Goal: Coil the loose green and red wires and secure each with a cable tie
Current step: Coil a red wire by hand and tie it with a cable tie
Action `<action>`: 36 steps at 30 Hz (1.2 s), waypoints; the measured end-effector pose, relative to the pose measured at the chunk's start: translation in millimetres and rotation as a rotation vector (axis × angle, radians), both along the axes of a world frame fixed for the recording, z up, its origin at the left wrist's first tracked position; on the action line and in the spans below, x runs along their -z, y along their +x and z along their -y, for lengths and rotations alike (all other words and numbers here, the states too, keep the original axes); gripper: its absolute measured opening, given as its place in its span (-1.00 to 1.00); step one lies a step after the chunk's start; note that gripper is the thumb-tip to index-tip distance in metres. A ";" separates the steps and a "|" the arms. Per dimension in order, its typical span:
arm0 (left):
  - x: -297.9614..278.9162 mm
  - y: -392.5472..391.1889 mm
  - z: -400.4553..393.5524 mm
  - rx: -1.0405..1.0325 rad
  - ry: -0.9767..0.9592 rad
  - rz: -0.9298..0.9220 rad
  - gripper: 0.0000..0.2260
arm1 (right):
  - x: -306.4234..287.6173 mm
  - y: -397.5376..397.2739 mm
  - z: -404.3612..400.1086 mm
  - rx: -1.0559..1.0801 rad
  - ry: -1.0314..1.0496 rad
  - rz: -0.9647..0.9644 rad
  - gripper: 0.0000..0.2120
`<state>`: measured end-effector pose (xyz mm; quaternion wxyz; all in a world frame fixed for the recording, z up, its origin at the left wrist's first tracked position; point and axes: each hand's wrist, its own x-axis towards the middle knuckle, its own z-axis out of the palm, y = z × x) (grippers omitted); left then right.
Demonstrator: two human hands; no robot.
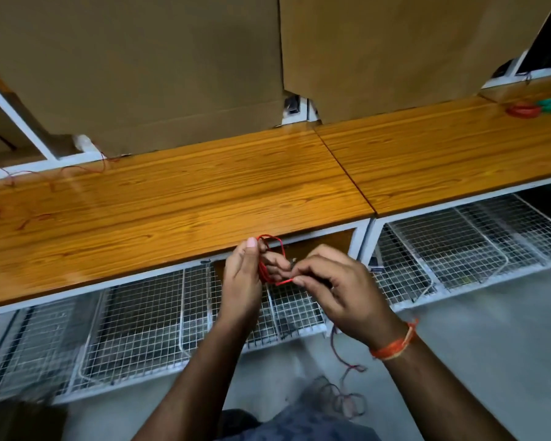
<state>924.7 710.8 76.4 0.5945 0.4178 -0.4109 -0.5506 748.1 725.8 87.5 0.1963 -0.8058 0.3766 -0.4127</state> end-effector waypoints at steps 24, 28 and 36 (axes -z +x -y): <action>0.9 -47.8 7.4 0.350 0.070 -0.037 -0.75 | 21.3 -41.0 40.8 0.089 0.257 0.219 -0.79; 2.7 -51.8 4.7 0.291 0.077 -0.087 -0.73 | 33.6 -25.3 33.9 0.047 0.515 0.439 -0.74; 10.2 -48.0 3.9 0.271 0.127 -0.017 -0.69 | 24.2 -1.8 41.4 0.171 0.864 0.797 -0.71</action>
